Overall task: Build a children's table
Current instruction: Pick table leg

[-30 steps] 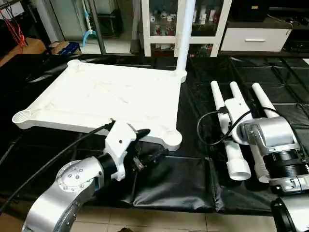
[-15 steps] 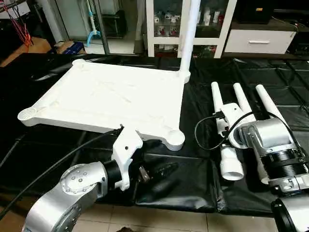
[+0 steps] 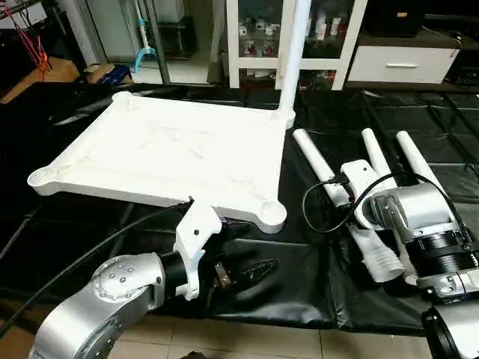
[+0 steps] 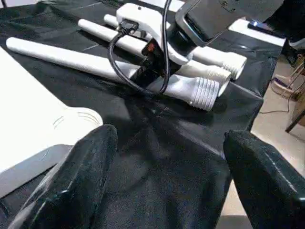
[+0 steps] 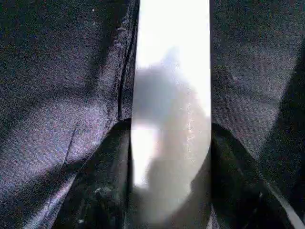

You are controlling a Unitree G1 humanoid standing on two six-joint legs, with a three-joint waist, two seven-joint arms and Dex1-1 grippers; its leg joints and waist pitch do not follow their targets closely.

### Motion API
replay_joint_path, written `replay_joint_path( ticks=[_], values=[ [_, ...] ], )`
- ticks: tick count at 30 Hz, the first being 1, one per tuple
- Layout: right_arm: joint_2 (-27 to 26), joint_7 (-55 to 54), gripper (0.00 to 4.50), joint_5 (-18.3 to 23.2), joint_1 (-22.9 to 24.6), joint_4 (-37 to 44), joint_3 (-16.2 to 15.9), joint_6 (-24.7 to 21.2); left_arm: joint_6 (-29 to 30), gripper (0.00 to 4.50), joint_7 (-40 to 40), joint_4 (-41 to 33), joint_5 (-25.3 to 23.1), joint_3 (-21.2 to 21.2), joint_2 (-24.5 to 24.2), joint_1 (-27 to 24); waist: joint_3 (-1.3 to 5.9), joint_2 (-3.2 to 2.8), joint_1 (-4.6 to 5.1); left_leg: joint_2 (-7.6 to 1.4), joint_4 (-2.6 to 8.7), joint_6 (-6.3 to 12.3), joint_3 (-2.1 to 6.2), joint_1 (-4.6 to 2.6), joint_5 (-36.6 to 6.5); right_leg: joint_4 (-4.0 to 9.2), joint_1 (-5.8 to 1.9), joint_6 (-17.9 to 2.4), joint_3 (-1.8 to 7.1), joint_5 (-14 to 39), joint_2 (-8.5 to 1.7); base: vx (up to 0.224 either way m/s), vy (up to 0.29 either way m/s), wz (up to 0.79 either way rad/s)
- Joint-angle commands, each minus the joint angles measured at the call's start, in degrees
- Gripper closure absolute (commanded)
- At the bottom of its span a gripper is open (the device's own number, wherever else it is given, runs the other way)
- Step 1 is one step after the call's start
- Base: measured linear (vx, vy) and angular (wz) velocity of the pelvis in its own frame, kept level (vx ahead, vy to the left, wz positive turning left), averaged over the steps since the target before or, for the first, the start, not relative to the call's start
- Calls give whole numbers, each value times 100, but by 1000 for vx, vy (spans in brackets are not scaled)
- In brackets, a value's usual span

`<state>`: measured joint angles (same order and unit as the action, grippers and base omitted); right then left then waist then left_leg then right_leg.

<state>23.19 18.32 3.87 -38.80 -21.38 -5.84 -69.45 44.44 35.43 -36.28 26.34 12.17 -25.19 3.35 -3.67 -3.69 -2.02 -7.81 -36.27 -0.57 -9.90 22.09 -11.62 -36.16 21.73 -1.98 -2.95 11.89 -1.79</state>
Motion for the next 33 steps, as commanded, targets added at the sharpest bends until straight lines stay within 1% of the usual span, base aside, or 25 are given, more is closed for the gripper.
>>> replay_joint_path(
  ticks=[1,2,3,5,6,7,11,12,15,16,17,19,20,22,23,24,25,26,27,28,29,30,31,32,33],
  values=[
    [0,-89,269,-6,0,-12,185,37,63,51,-32,-92,39,-88,-48,94,362,28,-9,-505,435,-207,240,-124,-970,481,-191,-1027,374,1355,-651,0,0,0],
    [-6,-111,271,9,-13,-5,254,33,73,51,-47,-84,63,-129,-34,107,361,41,-1,-502,435,-211,235,-119,-963,483,-194,-1030,374,1324,-645,0,0,0],
    [-20,-135,272,47,-39,2,368,16,99,51,-64,-74,107,-184,-15,124,368,22,-6,-503,434,-216,243,-119,-949,472,-202,-1038,370,1289,-648,0,0,0],
    [-3,-224,273,92,-139,34,614,-10,131,23,-82,-26,238,-331,36,172,379,11,-5,-497,427,-216,238,-114,-875,457,-212,-1084,366,1099,-641,0,0,0],
    [9,-234,273,96,-156,56,648,-14,138,16,-89,-16,259,-356,47,184,383,27,-1,-493,421,-199,234,-110,-815,450,-221,-1111,364,996,-636,0,0,0],
    [30,-252,273,103,-185,93,707,-23,151,16,-100,3,295,-401,67,205,392,19,-5,-490,413,-186,231,-110,-769,446,-228,-1136,362,920,-642,0,0,0],
    [188,-225,273,218,-450,552,1051,-265,96,0,-231,116,487,-695,260,390,398,1,-14,-481,396,-108,228,-114,-696,435,-240,-1181,357,869,-631,0,0,0],
    [188,-225,273,218,-450,552,1051,-265,96,0,-231,116,487,-695,260,390,388,7,-12,-479,399,-93,223,-109,-706,446,-238,-1163,356,916,-625,0,0,0],
    [232,-115,273,287,-529,756,1041,-258,74,0,-481,294,510,-927,448,581,381,8,-13,-484,401,-77,232,-112,-773,457,-240,-1121,357,1095,-632,0,0,0],
    [207,-82,273,335,-556,799,1083,-218,51,0,-597,355,500,-1012,524,654,379,5,-11,-482,400,-62,232,-105,-761,459,-242,-1115,357,1113,-635,0,0,0],
    [147,-49,273,431,-626,901,1215,-25,35,0,-835,449,564,-1244,699,810,388,21,-15,-480,382,-40,220,-113,-731,475,-235,-1110,365,1109,-637,0,0,0],
    [130,-48,274,455,-650,933,1265,65,63,0,-910,469,630,-1337,762,858,401,16,-25,-484,375,-32,225,-108,-646,465,-243,-1144,360,1024,-637,0,0,0],
    [12,-10,274,680,-759,1019,1597,209,79,0,-1197,548,677,-1587,911,1047,404,18,-25,-483,373,1,220,-99,-615,455,-244,-1156,364,952,-636,0,0,0],
    [-33,16,274,775,-809,1056,1734,255,109,0,-1348,592,713,-1712,991,1149,417,20,-34,-482,364,22,225,-105,-555,441,-246,-1179,351,859,-623,0,0,0],
    [-177,148,274,1069,-929,1074,2065,437,164,0,-1744,799,856,-2048,1212,1520,420,18,-39,-486,366,35,232,-105,-519,438,-249,-1189,346,819,-628,0,0,0],
    [-229,327,274,1253,-979,1082,2163,594,239,0,-2066,1009,950,-2287,1370,1830,432,53,-62,-465,335,68,201,-117,-521,430,-252,-1224,352,792,-630,0,0,0],
    [-247,402,274,1309,-977,1092,2167,652,249,0,-2154,1090,971,-2349,1412,1925,432,53,-62,-465,335,68,201,-117,-521,430,-252,-1224,352,792,-630,0,0,0],
    [-288,622,274,1453,-959,1126,2147,816,275,0,-2391,1323,1024,-2510,1522,2183,433,64,-70,-467,336,132,214,-91,-452,423,-260,-1238,340,750,-632,0,0,0],
    [-288,622,274,1453,-959,1126,2147,816,275,0,-2391,1323,1024,-2510,1522,2183,430,66,-102,-478,333,192,222,-92,-402,429,-257,-1191,341,728,-643,0,0,0],
    [-523,1344,275,1955,-858,1328,2068,1041,152,0,-2598,1892,1178,-2712,1675,2849,437,132,-113,-465,331,287,203,-75,-309,423,-267,-1183,341,682,-651,0,0,0],
    [-609,1630,275,2152,-802,1424,2033,1150,120,0,-2650,2071,1236,-2767,1727,3089,437,100,-142,-457,316,314,190,-94,-334,444,-243,-1149,346,740,-652,0,0,0],
    [-709,1911,275,2375,-744,1516,2045,1232,108,0,-2670,2231,1323,-2812,1793,3336,448,91,-154,-476,326,367,213,-70,-256,421,-260,-1134,335,655,-659,0,0,0],
    [-768,2064,275,2501,-702,1580,2060,1299,120,0,-2680,2305,1409,-2838,1849,3484,451,154,-157,-479,328,408,205,-73,-246,432,-264,-1117,332,625,-664,0,0,0],
    [-855,2242,275,2704,-652,1659,2130,1288,183,0,-2742,2399,1520,-2889,1935,3657,471,130,-190,-536,338,450,244,-76,-58,370,-257,-1190,318,395,-688,0,0,0],
    [-903,2338,275,2813,-625,1700,2171,1283,226,0,-2783,2450,1579,-2923,1986,3754,469,124,-207,-525,325,457,221,-85,-30,374,-236,-1218,324,336,-685,0,0,0]
  ],
)
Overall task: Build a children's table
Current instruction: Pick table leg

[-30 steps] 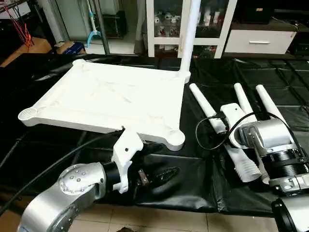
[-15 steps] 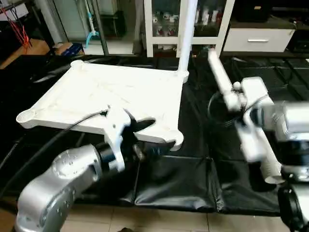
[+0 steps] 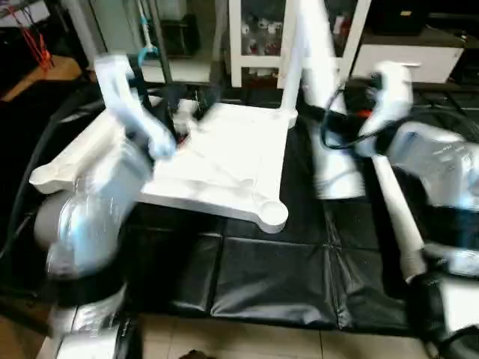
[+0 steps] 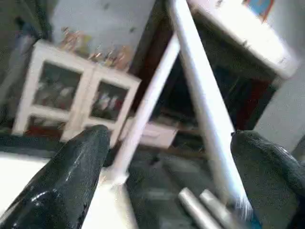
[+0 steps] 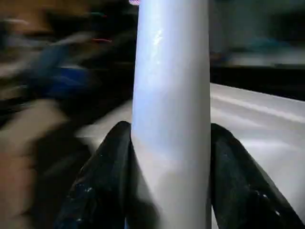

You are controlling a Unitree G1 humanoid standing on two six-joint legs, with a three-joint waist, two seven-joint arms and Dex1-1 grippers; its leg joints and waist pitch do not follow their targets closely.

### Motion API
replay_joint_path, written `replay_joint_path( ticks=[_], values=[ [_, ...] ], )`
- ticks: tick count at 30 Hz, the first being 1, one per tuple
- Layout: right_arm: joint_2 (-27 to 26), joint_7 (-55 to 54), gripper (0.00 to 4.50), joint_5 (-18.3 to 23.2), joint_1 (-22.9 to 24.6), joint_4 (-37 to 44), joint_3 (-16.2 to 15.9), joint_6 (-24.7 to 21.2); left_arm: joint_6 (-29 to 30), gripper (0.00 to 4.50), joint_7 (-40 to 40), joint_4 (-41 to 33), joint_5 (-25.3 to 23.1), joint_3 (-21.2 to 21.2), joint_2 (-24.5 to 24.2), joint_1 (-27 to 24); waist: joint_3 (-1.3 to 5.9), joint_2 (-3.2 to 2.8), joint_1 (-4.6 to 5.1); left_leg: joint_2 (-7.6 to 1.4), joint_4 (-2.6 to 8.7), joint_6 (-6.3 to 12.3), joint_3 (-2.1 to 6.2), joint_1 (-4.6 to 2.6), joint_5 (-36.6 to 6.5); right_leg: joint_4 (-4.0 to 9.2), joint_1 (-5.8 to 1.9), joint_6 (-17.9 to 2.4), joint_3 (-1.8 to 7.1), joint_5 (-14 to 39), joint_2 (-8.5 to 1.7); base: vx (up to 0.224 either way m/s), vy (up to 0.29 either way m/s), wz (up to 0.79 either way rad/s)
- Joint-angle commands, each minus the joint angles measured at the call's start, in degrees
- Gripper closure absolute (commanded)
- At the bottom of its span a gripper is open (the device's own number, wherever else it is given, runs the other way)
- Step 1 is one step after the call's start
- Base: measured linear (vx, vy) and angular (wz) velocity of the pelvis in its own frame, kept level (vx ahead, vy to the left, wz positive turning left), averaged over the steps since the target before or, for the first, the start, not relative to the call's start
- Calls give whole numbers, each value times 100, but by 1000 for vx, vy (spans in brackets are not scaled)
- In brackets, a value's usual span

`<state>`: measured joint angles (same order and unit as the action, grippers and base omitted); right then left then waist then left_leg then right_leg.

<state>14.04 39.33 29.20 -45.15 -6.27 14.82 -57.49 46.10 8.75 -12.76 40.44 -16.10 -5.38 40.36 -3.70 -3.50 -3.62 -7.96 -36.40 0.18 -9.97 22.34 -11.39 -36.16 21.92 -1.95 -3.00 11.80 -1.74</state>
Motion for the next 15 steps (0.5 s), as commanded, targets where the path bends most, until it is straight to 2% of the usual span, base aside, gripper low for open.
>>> replay_joint_path(
  ticks=[1,3,5,7,8,10,13,15],
  values=[
    [-13,469,275,434,82,270,87,78,141,0,-126,221,253,-116,86,244,484,105,-73,-513,327,392,228,-116,-29,362,-253,-1270,325,266,-690,0,0,0],
    [26,757,275,592,179,380,16,68,248,0,-155,330,402,-151,182,420,488,98,-133,-520,318,419,225,-110,40,347,-242,-1262,317,204,-685,0,0,0],
    [114,1106,275,800,317,555,-80,47,472,0,-244,413,825,-251,365,599,487,108,-208,-533,318,380,223,-113,26,354,-234,-1235,320,225,-707,0,0,0],
    [144,1165,275,826,345,598,-112,42,524,0,-260,413,921,-273,391,622,475,117,-223,-544,333,333,229,-120,-83,372,-223,-1220,310,391,-721,0,0,0],
    [237,1346,275,885,427,707,-208,68,696,0,-316,449,1149,-340,441,690,471,112,-218,-539,335,305,226,-121,-132,379,-219,-1208,309,483,-720,0,0,0],
    [313,1495,275,962,501,822,-277,54,833,0,-338,470,1313,-385,461,730,463,113,-250,-532,335,213,190,-159,-303,424,-204,-1156,304,686,-730,0,0,0],
    [403,1547,275,1007,581,853,-357,44,859,0,-221,431,1469,-323,445,759,450,131,-227,-539,363,184,212,-118,-350,440,-218,-1027,273,955,-747,0,0,0],
    [469,1594,275,968,617,847,-451,90,912,0,-110,356,1543,-258,402,764,447,136,-228,-533,370,146,205,-123,-412,463,-213,-953,267,1116,-756,0,0,0]
  ],
)
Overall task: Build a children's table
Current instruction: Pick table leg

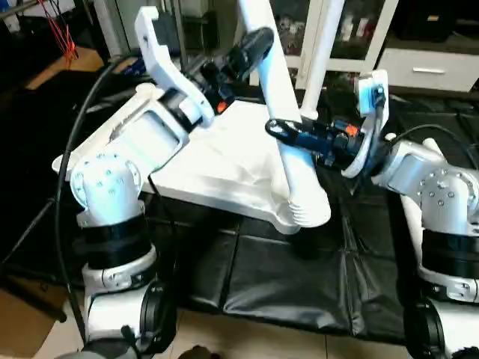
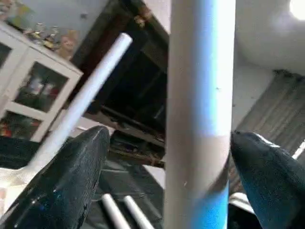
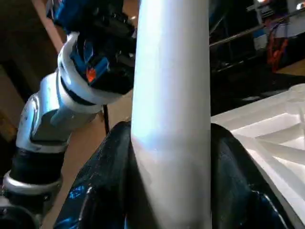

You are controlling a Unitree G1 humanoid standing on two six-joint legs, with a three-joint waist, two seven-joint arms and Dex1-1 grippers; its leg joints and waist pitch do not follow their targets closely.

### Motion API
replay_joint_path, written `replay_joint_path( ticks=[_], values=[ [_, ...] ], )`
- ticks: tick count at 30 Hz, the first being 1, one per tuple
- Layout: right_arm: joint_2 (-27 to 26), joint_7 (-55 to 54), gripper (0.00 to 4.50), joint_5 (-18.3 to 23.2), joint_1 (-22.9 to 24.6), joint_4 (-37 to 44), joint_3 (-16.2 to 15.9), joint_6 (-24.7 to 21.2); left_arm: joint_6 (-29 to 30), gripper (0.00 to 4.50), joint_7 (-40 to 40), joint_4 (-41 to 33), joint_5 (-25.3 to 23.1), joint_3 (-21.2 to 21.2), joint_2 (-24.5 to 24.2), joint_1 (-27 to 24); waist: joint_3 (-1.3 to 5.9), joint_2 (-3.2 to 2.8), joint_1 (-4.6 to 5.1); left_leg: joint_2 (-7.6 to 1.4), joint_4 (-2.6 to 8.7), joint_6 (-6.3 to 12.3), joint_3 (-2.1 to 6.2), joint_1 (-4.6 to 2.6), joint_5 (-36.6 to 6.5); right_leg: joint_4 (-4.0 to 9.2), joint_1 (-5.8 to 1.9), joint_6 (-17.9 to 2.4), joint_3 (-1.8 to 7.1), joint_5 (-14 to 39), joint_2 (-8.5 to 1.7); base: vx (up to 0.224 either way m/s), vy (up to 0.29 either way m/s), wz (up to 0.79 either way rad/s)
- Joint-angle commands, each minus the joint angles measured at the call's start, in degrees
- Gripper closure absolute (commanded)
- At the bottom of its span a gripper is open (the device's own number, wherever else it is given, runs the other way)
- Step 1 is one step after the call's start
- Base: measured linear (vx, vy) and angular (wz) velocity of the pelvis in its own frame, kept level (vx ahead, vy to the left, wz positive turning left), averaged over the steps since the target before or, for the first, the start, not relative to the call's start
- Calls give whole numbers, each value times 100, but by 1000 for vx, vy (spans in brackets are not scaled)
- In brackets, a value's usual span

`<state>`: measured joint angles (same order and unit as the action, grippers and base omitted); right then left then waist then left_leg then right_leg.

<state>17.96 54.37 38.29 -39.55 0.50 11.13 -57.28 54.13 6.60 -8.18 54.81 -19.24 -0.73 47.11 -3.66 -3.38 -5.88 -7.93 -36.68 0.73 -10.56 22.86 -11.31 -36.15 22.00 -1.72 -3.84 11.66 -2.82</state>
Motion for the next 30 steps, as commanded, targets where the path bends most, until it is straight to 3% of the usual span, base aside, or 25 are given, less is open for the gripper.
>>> replay_joint_path(
  ticks=[1,7,9,10,12,17,20,21,22,30],
  values=[
    [102,124,275,62,74,183,-126,66,167,0,162,-144,111,119,-97,70,440,127,-7,-537,402,68,257,-188,-463,476,-208,-938,345,1238,-651,0,0,0],
    [212,205,275,-22,194,320,-370,168,346,0,302,-216,-87,477,-330,-79,440,102,10,-553,433,-32,247,-190,-576,463,-179,-855,335,1289,-652,0,0,0],
    [309,14,275,-452,240,379,-653,541,303,0,153,-79,-236,529,-411,-122,434,44,16,-556,444,-107,250,-191,-686,471,-172,-814,336,1364,-659,0,0,0],
    [345,-26,275,-557,271,413,-744,654,271,0,115,-46,-236,494,-402,-119,434,78,34,-555,450,-166,246,-184,-713,481,-179,-765,335,1356,-649,0,0,0],
    [427,-115,275,-861,353,521,-998,948,221,0,7,76,-198,343,-368,-83,438,24,31,-545,451,-232,249,-200,-825,483,-174,-780,344,1315,-659,0,0,0],
    [505,-298,275,-1168,442,721,-1209,1226,179,0,-146,219,-242,261,-379,-62,446,43,53,-546,451,-180,255,-176,-789,461,-197,-893,341,1060,-658,0,0,0],
    [606,-709,275,-1777,394,735,-1438,1753,43,0,-267,294,-115,69,-302,-7,442,30,93,-542,455,-210,257,-165,-825,453,-203,-935,340,1003,-658,0,0,0],
    [666,-758,275,-1942,386,719,-1543,1912,7,0,-311,322,-101,19,-275,13,446,-7,101,-537,449,-204,260,-170,-844,447,-203,-955,342,991,-656,0,0,0],
    [740,-850,275,-2231,398,717,-1740,2158,-41,0,-350,373,-70,-44,-236,43,439,6,119,-534,448,-197,252,-169,-894,469,-201,-959,340,1004,-646,0,0,0],
    [653,-1454,275,-2961,488,776,-2192,2594,-285,72,-636,573,-143,-166,-97,59,433,-22,132,-549,450,-67,262,-171,-954,460,-201,-1064,343,954,-636,0,0,0]
  ],
)
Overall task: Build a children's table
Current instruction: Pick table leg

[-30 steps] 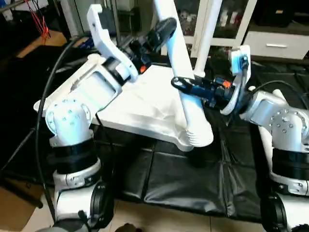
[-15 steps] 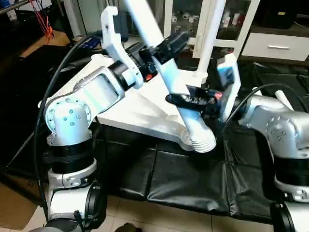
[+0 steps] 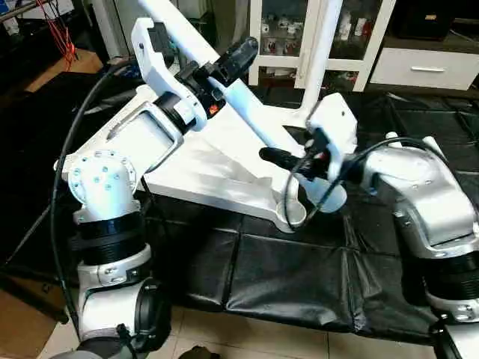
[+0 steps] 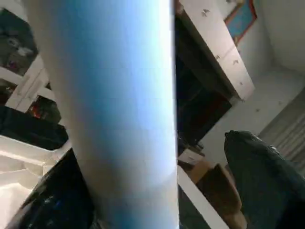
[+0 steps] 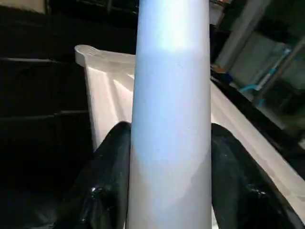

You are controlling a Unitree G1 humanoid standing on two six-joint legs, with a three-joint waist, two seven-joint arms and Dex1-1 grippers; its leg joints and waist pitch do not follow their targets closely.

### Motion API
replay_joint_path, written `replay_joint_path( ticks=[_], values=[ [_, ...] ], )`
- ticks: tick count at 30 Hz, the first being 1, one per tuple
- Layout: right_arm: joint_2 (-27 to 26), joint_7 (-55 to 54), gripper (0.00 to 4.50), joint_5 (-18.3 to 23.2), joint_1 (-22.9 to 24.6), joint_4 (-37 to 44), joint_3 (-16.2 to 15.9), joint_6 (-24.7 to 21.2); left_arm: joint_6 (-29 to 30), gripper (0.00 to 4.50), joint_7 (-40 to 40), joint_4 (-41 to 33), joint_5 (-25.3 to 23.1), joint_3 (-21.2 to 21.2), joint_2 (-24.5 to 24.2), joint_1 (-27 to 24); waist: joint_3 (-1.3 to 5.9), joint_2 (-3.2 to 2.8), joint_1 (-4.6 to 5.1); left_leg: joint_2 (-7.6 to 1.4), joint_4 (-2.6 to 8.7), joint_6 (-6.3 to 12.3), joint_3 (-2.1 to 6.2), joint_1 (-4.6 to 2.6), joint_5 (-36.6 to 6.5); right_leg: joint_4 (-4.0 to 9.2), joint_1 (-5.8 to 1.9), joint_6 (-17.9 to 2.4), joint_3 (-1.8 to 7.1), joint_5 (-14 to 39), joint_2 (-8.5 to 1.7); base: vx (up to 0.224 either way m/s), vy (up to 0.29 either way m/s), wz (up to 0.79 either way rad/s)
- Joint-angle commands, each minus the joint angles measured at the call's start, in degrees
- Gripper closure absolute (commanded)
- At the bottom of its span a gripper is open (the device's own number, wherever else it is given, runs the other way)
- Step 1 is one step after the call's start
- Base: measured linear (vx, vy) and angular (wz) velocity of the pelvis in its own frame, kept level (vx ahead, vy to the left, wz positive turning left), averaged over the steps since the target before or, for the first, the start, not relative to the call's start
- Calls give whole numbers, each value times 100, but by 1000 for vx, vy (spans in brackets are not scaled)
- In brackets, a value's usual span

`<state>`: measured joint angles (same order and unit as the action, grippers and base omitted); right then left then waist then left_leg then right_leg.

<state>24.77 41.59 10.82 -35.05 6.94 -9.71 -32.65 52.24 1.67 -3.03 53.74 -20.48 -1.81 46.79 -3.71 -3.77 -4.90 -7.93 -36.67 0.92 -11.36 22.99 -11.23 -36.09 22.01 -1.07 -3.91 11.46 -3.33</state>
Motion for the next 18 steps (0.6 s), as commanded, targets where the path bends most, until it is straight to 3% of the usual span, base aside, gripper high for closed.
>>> replay_joint_path(
  ticks=[1,3,4,5,6,7,8,9,11,12,18],
  values=[
    [-37,-208,275,-246,36,117,-125,153,-115,77,-168,69,-48,-53,15,99,438,17,38,-554,458,-96,345,-186,-980,448,-200,-1120,349,974,-582,0,0,0],
    [-119,-346,275,-305,5,46,-125,198,-110,90,-186,70,-34,-72,9,106,441,8,41,-555,463,-105,345,-191,-1006,438,-199,-1132,353,923,-584,0,0,0],
    [-168,-442,275,-363,-23,-3,-121,229,-113,115,-207,70,-35,-71,7,103,443,-49,35,-555,462,-125,354,-194,-1026,427,-196,-1139,351,903,-587,0,0,0],
    [-193,-488,275,-393,-37,-28,-118,244,-117,120,-221,70,-37,-68,6,101,440,-9,48,-549,467,-132,346,-194,-1047,436,-200,-1156,354,847,-585,0,0,0],
    [-197,-506,275,-406,-41,-30,-117,244,-116,122,-220,69,-39,-65,6,99,438,-10,48,-547,466,-128,343,-192,-1062,436,-200,-1161,355,854,-584,0,0,0],
    [-229,-654,275,-512,-78,-51,-110,243,-112,122,-210,61,-52,-37,3,87,437,-56,52,-552,469,-160,344,-201,-1095,444,-185,-1143,355,855,-576,0,0,0],
    [-249,-706,275,-526,-88,-47,-99,227,-110,150,-197,65,-36,-33,12,87,436,-44,52,-549,473,-181,345,-207,-1136,441,-194,-1144,355,857,-573,0,0,0],
    [-265,-749,275,-531,-90,-44,-97,218,-116,150,-195,75,-21,-31,18,91,432,-80,51,-546,476,-194,351,-201,-1157,434,-196,-1139,355,872,-578,0,0,0],
    [-276,-779,275,-537,-91,-43,-98,216,-119,171,-195,83,-8,-31,21,94,431,-60,66,-544,479,-181,350,-195,-1185,440,-207,-1127,358,880,-580,0,0,0],
    [-283,-811,275,-556,-93,-36,-110,207,-151,171,-188,93,-32,-13,20,101,435,-100,64,-544,474,-186,353,-199,-1186,436,-204,-1124,357,881,-584,0,0,0],
    [-319,-880,275,-698,-76,1,-182,266,-356,222,-108,190,-92,32,5,154,434,-80,111,-543,480,-147,356,-182,-1159,439,-216,-1134,356,846,-583,0,0,0]
  ],
)
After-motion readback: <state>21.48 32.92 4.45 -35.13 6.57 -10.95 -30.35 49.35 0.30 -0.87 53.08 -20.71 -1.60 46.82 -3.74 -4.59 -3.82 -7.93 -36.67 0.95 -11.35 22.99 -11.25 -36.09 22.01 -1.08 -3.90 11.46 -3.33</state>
